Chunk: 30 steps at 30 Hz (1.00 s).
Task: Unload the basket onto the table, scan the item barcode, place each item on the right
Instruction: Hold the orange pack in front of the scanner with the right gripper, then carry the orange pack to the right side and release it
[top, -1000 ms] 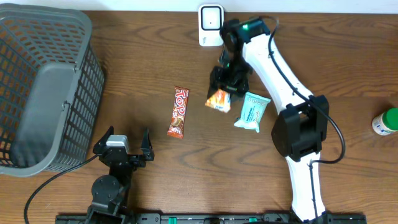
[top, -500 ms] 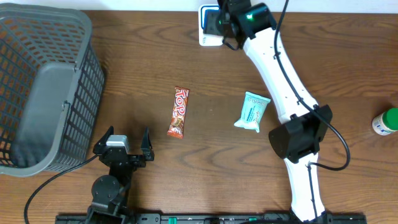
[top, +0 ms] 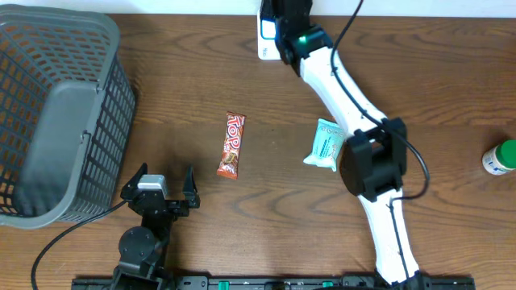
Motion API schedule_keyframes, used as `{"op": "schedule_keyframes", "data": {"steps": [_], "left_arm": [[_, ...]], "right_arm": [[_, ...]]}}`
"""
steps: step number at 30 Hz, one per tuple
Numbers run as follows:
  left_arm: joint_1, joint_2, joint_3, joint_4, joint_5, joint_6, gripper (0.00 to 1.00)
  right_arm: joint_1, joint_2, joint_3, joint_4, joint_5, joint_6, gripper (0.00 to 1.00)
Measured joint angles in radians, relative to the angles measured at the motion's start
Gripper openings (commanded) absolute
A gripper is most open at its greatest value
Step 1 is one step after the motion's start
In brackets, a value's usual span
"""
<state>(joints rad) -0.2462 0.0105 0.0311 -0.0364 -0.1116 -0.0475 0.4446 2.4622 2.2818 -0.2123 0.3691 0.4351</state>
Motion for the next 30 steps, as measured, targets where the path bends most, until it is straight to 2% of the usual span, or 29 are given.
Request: {"op": "schedule_keyframes", "data": {"steps": [3,7,14,20,24,26,30], "left_arm": [[0.000,0.000,0.000,0.000,0.000,0.000,0.98],[0.000,0.000,0.000,0.000,0.000,0.000,0.98],[0.000,0.000,0.000,0.000,0.000,0.000,0.98],[0.000,0.000,0.000,0.000,0.000,0.000,0.98],[0.000,0.000,0.000,0.000,0.000,0.000,0.98],[0.000,0.000,0.000,0.000,0.000,0.000,0.98],[0.000,0.000,0.000,0.000,0.000,0.000,0.98]], "right_arm": [[0.000,0.073,-0.001,0.064,0.015,-0.023,0.58],[0.000,0.142,-0.013,0.074,0.056,-0.038,0.59],[0.000,0.148,-0.003,0.036,0.093,-0.089,0.60],[-0.001,0.105,0.008,-0.203,0.186,-0.137,0.59],[-0.019,-0.004,0.010,-0.433,0.270,-0.187,0.62],[-0.070,-0.105,0.021,-0.608,0.364,-0.206,0.62],[-0.189,-0.144,0.041,-0.821,0.412,-0.204,0.60]]}}
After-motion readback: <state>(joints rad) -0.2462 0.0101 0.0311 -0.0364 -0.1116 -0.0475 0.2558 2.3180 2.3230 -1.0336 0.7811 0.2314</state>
